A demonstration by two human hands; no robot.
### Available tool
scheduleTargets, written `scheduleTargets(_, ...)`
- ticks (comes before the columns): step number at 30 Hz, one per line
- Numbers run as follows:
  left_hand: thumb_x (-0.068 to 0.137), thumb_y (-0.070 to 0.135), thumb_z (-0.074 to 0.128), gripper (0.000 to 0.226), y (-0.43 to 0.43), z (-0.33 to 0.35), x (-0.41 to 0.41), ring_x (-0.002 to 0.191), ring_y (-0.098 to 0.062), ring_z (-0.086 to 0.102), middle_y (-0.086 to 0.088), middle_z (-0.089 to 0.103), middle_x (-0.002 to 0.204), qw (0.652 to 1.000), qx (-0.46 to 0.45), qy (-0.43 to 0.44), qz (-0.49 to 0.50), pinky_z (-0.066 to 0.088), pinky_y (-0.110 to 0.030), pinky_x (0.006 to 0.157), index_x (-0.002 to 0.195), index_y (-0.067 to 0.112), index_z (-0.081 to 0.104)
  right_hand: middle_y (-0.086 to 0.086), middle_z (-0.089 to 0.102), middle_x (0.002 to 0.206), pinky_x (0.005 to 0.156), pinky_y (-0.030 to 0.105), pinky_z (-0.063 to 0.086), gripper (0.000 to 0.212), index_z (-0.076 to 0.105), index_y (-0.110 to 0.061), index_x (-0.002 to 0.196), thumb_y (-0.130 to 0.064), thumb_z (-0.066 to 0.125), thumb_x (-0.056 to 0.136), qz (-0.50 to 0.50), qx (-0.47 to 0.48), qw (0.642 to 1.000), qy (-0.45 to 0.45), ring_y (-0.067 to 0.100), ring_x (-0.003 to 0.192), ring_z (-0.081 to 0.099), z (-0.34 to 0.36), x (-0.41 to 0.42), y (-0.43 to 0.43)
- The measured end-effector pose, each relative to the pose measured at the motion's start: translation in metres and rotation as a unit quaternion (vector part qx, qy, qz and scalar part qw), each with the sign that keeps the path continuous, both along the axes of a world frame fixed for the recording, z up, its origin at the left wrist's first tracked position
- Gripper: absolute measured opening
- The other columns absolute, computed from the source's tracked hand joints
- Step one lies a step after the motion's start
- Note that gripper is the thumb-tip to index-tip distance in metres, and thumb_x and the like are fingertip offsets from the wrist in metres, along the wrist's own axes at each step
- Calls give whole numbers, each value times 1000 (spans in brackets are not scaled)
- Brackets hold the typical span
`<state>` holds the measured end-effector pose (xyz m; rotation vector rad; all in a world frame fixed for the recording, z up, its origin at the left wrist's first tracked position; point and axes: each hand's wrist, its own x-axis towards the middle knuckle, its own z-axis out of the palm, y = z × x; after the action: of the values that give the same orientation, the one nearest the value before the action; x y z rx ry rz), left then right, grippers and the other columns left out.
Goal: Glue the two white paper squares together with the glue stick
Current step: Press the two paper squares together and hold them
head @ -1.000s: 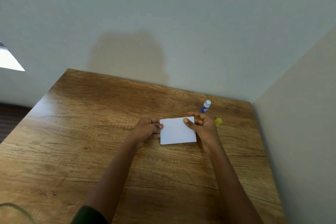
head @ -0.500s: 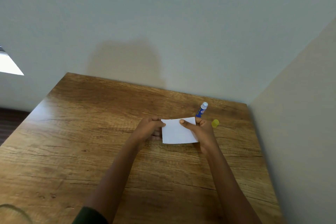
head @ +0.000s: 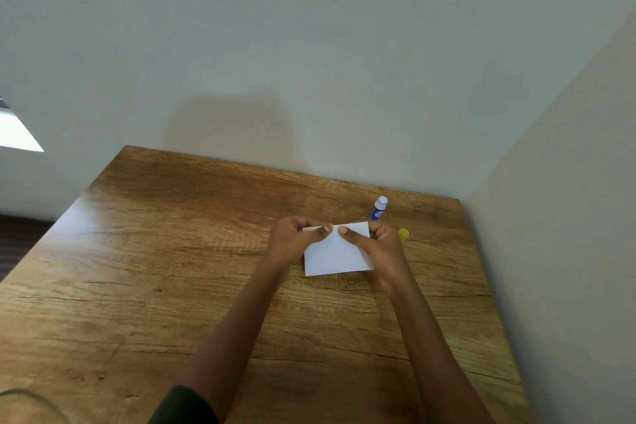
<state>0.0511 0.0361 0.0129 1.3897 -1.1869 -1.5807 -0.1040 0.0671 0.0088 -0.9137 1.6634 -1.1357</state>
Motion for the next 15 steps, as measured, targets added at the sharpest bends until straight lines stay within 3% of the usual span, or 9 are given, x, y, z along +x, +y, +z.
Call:
scheduleTargets(5,79,17,72,11,0,-2,-3,79,-12,57,2,67,92,1000,-16,-11,16,43,-23,56,87,9,75,4,70,93,64,28,53,32,67,-12,97,-28,79,72,11,-3,1000,8,19,86,66,3,1,2)
scheduleTargets(9,79,15,71,10,2,0,-2,74,-11,59,2,69,86,999,-22,5,22,44,-20,50,85,8,75,8,72,97,76,41,56,27,71,-16,96,-28,78,73,34,-1,999,-16,24,92,67,8,2,3)
scheduleTargets(12,79,13,70,8,2,0,-1,73,-11,62,-2,71,86,999,-30,12,23,45,-17,47,84,8,75,5,72,92,69,34,54,21,69,-19,86,-31,79,72,34,-3,999,-19,19,86,67,12,6,6)
scheduleTargets(15,80,13,70,8,3,1,0,79,-15,64,-7,73,92,999,-37,14,19,46,-21,53,83,8,75,-1,70,83,61,25,49,19,66,-20,78,-31,80,71,8,-11,1000,-10,13,77,65,14,12,6)
